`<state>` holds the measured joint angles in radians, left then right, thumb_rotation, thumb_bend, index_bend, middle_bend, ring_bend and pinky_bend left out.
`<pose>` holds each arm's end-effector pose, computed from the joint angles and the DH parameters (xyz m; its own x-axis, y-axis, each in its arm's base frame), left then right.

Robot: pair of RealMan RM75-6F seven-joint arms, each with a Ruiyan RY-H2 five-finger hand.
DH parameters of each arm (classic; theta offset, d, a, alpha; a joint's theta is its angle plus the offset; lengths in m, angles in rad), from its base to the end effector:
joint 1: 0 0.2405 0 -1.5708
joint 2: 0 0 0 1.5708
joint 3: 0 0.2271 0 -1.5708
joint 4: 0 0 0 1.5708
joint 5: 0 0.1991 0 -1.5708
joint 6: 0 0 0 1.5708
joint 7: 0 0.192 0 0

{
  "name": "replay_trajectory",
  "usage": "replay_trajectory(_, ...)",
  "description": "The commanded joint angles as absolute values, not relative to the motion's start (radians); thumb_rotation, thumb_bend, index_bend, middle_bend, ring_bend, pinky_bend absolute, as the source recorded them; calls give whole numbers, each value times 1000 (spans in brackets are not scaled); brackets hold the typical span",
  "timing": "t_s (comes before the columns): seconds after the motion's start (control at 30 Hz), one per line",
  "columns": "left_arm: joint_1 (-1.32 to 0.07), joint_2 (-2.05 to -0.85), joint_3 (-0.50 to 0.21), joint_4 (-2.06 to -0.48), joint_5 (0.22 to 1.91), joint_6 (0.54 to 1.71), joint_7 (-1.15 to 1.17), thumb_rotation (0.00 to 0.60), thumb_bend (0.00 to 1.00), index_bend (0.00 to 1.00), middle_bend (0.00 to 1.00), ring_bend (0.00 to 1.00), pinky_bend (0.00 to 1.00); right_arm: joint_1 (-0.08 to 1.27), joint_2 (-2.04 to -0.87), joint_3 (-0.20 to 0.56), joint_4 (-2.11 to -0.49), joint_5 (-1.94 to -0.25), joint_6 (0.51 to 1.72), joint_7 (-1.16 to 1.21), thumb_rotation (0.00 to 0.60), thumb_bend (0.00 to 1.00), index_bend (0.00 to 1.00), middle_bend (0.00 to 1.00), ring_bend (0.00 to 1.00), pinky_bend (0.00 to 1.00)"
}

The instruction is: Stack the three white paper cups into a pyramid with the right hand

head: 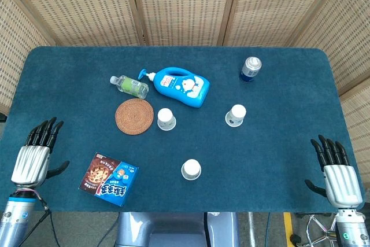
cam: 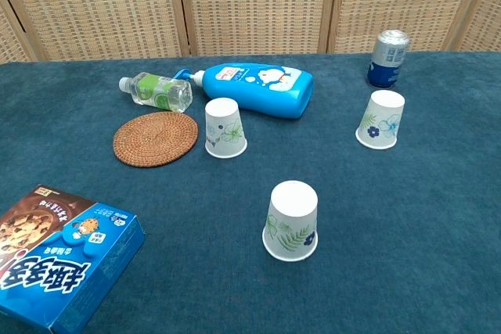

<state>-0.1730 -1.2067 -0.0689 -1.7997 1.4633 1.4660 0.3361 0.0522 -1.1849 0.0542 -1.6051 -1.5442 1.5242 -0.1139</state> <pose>-0.2182 0.2456 0.1196 0.4480 -0.0120 0.8939 0.8907 -0.0804 -0.4475 -0.2718 -0.2172 0.1423 0.4469 0.0281 0.8941 -0.8940 -0.0213 0.4475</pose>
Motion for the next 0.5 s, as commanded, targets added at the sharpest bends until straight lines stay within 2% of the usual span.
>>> replay_trajectory(0.03,-172,-1207,-69,-1801,1459,1465,342,600,215,15,0,0,76,53,-1187,55,-1604,-1545,1524,-115,600,148,71,0,0,73)
replay_trajectory(0.5,-172,-1198,-65,-1812,1460,1458,340,600,220,18,0,0,76,55,-1189,51,-1599,-1559,1529,-105,600,148,72,0,0,73)
